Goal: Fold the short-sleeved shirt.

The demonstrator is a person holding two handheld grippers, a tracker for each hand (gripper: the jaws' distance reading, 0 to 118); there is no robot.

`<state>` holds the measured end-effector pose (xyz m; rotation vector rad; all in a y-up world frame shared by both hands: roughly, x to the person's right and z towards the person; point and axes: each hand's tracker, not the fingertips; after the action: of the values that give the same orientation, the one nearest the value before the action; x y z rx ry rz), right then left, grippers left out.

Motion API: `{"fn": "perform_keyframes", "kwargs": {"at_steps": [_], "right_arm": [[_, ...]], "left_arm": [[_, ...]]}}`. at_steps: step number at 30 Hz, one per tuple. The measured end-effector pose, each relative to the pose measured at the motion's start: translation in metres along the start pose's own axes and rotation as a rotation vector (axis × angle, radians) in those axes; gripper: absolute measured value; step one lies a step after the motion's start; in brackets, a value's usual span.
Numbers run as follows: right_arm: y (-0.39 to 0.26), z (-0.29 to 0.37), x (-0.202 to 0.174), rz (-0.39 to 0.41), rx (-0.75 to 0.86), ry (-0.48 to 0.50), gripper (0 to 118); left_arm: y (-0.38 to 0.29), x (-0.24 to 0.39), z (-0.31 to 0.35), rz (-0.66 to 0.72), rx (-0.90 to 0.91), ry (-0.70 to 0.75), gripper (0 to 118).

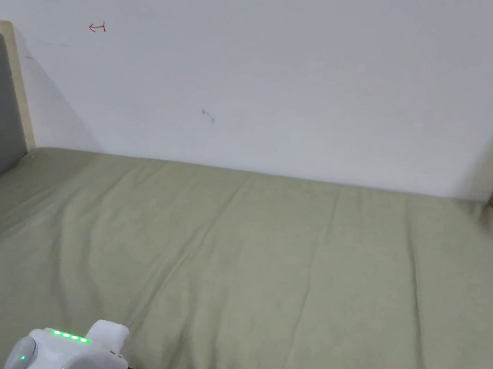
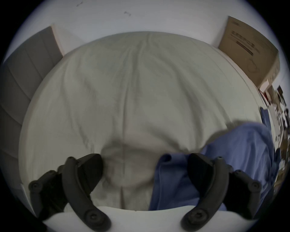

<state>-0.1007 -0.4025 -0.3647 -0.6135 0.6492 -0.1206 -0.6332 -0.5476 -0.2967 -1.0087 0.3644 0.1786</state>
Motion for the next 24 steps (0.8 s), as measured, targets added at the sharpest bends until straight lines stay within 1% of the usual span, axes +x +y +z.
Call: {"fn": "perform_keyframes", "kwargs": {"at_steps": [1,2,3,4,5,6,7,9,10,12,13,14,15,17,18,19,20,22,23,24], "right_arm": [[-0.001,0.001,-0.002,-0.006,-0.007,0.001,0],[-0.001,0.000,-0.001,-0.013,-0.010,0.001,0],[-0.001,0.000,0.001,-0.022,-0.011,0.002,0],[-0.001,0.000,0.003,-0.035,-0.010,0.003,0],[-0.002,0.000,0.009,-0.058,-0.006,0.009,0],[0.000,-0.001,0.013,-0.086,-0.004,0.016,0],[0.003,-0.004,0.020,-0.128,-0.005,0.028,0],[0.011,-0.012,0.033,-0.191,-0.023,0.065,0],[0.018,-0.019,0.045,-0.222,-0.041,0.106,0],[0.031,-0.038,0.066,-0.244,-0.095,0.062,0],[0.037,-0.052,0.077,-0.241,-0.154,0.017,0],[0.042,-0.071,0.089,-0.238,-0.255,-0.026,2],[0.044,-0.090,0.101,-0.245,-0.356,-0.066,27],[0.034,-0.129,0.128,-0.299,-0.525,-0.107,114],[0.028,-0.140,0.138,-0.320,-0.525,-0.136,117],[0.025,-0.151,0.145,-0.320,-0.539,-0.186,117],[0.024,-0.165,0.151,-0.282,-0.588,-0.226,117],[0.016,-0.183,0.158,-0.204,-0.617,-0.285,113],[0.013,-0.189,0.157,-0.179,-0.635,-0.298,111],[0.011,-0.190,0.153,-0.186,-0.646,-0.285,111]], "left_arm": [[-0.004,0.004,0.007,-0.004,0.007,-0.010,93],[-0.007,0.008,0.016,-0.039,0.028,0.005,68],[-0.010,0.009,0.024,-0.065,0.031,-0.023,46],[-0.012,0.011,0.031,-0.099,0.030,-0.011,15],[-0.011,0.013,0.036,-0.132,0.026,0.012,3],[-0.011,0.015,0.040,-0.150,0.015,0.043,3],[-0.012,0.014,0.045,-0.125,0.016,0.011,3],[-0.011,0.006,0.056,-0.048,0.039,-0.021,3],[-0.012,0.003,0.068,0.016,0.084,-0.032,3],[-0.015,-0.005,0.092,0.102,0.152,-0.086,3],[-0.017,-0.005,0.104,0.114,0.180,-0.098,3],[-0.019,-0.005,0.116,0.104,0.203,-0.105,3],[-0.021,-0.004,0.126,0.081,0.211,-0.106,3],[-0.026,-0.001,0.145,0.044,0.231,-0.111,3],[-0.028,0.000,0.152,0.042,0.234,-0.109,3],[-0.030,0.000,0.159,0.040,0.241,-0.106,3],[-0.032,0.007,0.170,0.041,0.248,-0.104,3],[-0.033,0.007,0.177,0.042,0.243,-0.106,3],[-0.034,0.006,0.179,0.042,0.235,-0.100,3],[-0.035,0.006,0.180,0.042,0.226,-0.097,3]]}}
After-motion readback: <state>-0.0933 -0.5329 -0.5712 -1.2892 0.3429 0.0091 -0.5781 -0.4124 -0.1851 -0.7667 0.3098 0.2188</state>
